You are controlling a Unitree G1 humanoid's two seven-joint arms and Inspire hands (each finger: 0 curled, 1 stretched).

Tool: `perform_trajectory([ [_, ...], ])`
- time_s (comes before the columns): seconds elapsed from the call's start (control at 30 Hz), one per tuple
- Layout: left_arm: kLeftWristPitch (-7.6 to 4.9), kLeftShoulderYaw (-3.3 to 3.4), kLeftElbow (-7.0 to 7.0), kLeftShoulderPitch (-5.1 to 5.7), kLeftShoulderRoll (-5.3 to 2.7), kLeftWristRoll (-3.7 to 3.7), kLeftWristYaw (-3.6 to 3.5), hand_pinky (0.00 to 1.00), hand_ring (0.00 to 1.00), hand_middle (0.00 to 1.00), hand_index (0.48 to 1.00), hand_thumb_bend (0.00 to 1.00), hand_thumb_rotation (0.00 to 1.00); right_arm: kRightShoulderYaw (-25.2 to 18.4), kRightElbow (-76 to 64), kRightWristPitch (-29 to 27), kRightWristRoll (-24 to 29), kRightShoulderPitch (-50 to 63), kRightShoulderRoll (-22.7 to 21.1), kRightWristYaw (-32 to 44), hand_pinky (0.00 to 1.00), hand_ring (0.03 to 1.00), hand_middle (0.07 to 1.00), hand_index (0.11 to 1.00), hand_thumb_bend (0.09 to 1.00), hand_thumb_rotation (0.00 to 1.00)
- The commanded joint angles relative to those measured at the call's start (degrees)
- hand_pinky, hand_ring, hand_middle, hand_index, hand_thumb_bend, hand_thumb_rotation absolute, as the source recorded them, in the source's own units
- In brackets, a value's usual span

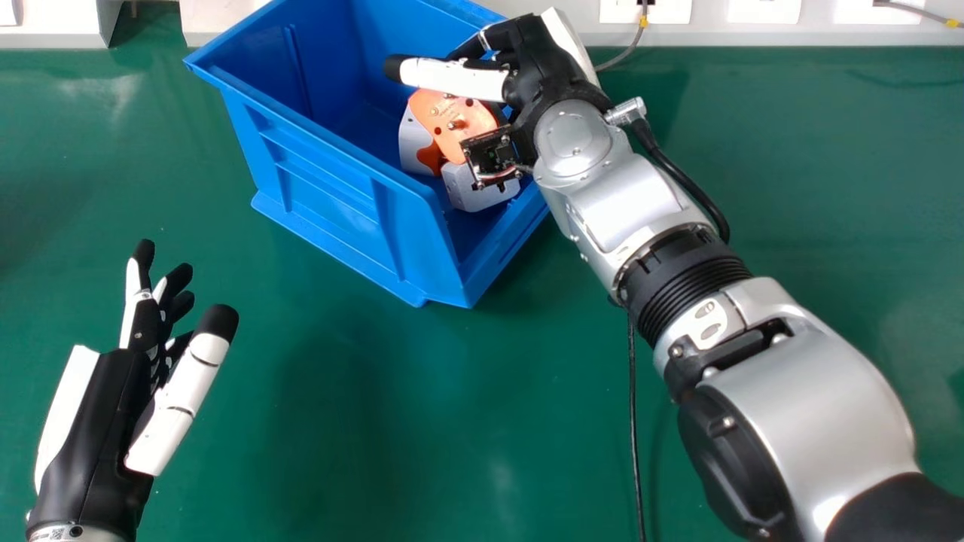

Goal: Pick all objects and put in blue box

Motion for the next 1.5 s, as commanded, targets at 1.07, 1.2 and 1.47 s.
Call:
perform_trajectory([
  [1.07, 2.51, -0.66, -1.8, -1.56, 1.63, 3.3, 0.43, 0.9, 0.97, 0.99, 0.967, 0.69, 0.89, -0.14, -10.03, 0.37, -0.01, 2.7, -1.09, 1.1, 0.91, 0.987, 1.0, 1.0, 0.829, 0.98],
  [1.2, 2.29, -0.68, -1.43, -1.78, 1.69, 3.01, 0.22, 0.9, 0.98, 0.99, 0.968, 0.68, 0.89, 0.35, -20.35, 4.17, -0.34, 7.3, -1.35, 1.89, 0.91, 0.984, 1.0, 1.0, 0.815, 0.98],
  [1.47, 2.23, -0.77, -1.23, -2.15, 1.8, 2.25, -0.28, 0.9, 0.98, 0.99, 0.97, 0.68, 0.89, 0.52, -53.43, 10.75, 0.13, 25.06, -1.61, 4.22, 0.9, 0.978, 1.0, 1.0, 0.772, 0.98],
])
